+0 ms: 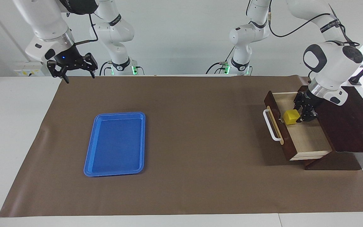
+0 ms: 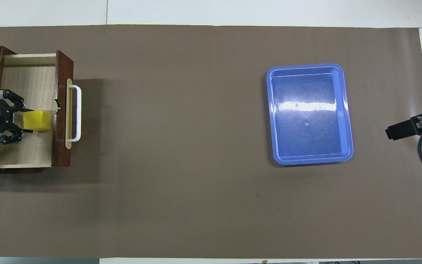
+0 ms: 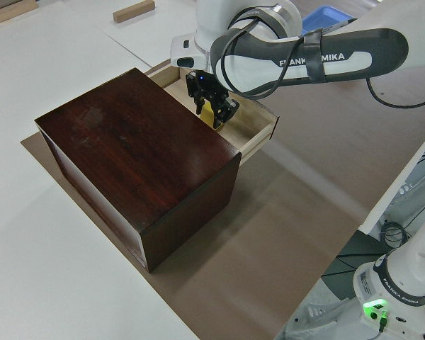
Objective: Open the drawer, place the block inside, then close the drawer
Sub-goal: 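Push the drawer shut with the left gripper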
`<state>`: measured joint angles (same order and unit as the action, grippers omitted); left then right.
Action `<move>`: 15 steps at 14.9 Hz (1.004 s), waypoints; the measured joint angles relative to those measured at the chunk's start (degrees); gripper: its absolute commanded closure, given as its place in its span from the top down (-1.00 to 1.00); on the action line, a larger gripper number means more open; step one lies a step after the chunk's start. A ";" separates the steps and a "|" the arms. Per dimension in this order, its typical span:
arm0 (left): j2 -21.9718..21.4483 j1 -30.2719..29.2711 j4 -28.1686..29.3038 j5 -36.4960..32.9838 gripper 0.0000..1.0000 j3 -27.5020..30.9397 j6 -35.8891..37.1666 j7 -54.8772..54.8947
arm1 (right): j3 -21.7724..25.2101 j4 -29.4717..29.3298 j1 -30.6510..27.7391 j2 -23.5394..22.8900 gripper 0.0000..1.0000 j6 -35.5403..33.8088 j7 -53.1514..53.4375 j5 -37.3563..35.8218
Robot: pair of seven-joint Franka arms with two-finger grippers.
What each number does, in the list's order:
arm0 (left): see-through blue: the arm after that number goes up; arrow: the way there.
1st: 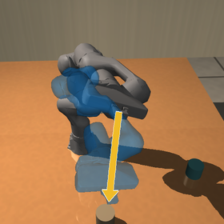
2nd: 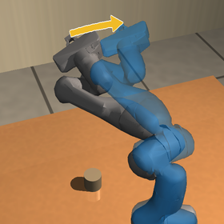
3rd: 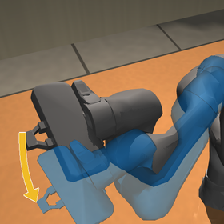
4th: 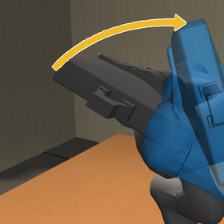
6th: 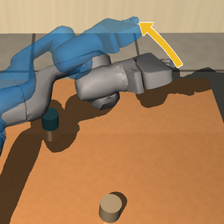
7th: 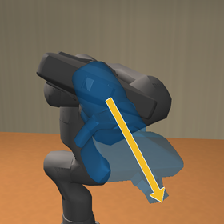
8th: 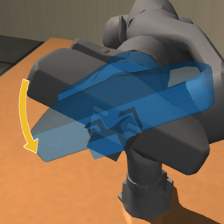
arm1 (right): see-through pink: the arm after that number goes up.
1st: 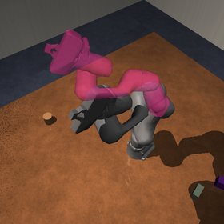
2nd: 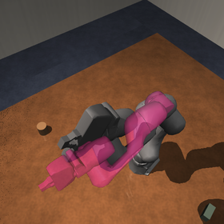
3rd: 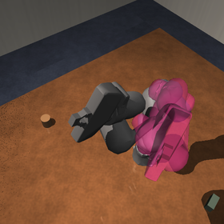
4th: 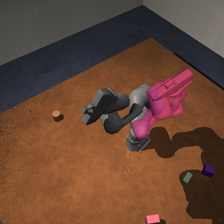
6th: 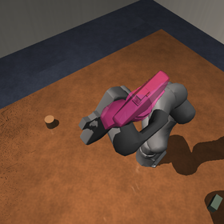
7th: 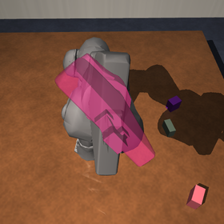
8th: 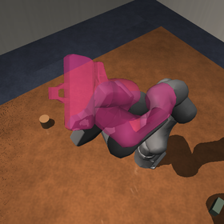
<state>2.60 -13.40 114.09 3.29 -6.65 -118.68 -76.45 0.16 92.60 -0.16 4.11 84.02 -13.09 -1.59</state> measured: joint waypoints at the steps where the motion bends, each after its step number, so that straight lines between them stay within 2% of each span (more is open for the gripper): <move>1: 0.00 -0.03 0.17 0.00 1.00 0.00 -0.32 0.40 | 0.04 0.06 -0.64 0.24 1.00 -0.40 1.40 0.00; 4: 0.02 -0.19 -0.55 -0.22 1.00 -0.01 -0.62 0.92 | 0.03 0.48 -1.89 0.32 1.00 -0.48 6.14 0.02; 7: 1.67 0.53 -7.65 -0.22 1.00 -0.69 4.32 -1.77 | 0.02 1.10 -2.23 0.31 1.00 1.08 7.40 0.03; 9: 3.91 4.88 -13.41 -1.00 1.00 -1.13 7.48 -5.59 | 0.04 1.43 -2.77 0.30 1.00 2.28 7.40 0.03; 10: 4.71 8.01 -14.44 -1.88 1.00 -1.32 8.30 -7.46 | 0.02 1.56 -2.95 0.30 1.00 2.53 7.40 0.03; 13: 5.83 15.38 -12.89 -3.93 1.00 -1.62 8.63 -12.26 | 0.01 2.29 -3.36 0.19 1.00 2.91 7.41 0.04; 15: 5.83 16.36 -10.18 -5.81 1.00 -1.58 7.90 -12.79 | 0.01 3.14 -3.61 -0.05 1.00 3.81 7.42 0.12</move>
<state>8.43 2.95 103.91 -2.51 -8.24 -110.77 -89.24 0.18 95.74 -3.77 4.05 87.83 -5.67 -1.48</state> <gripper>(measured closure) 0.000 0.000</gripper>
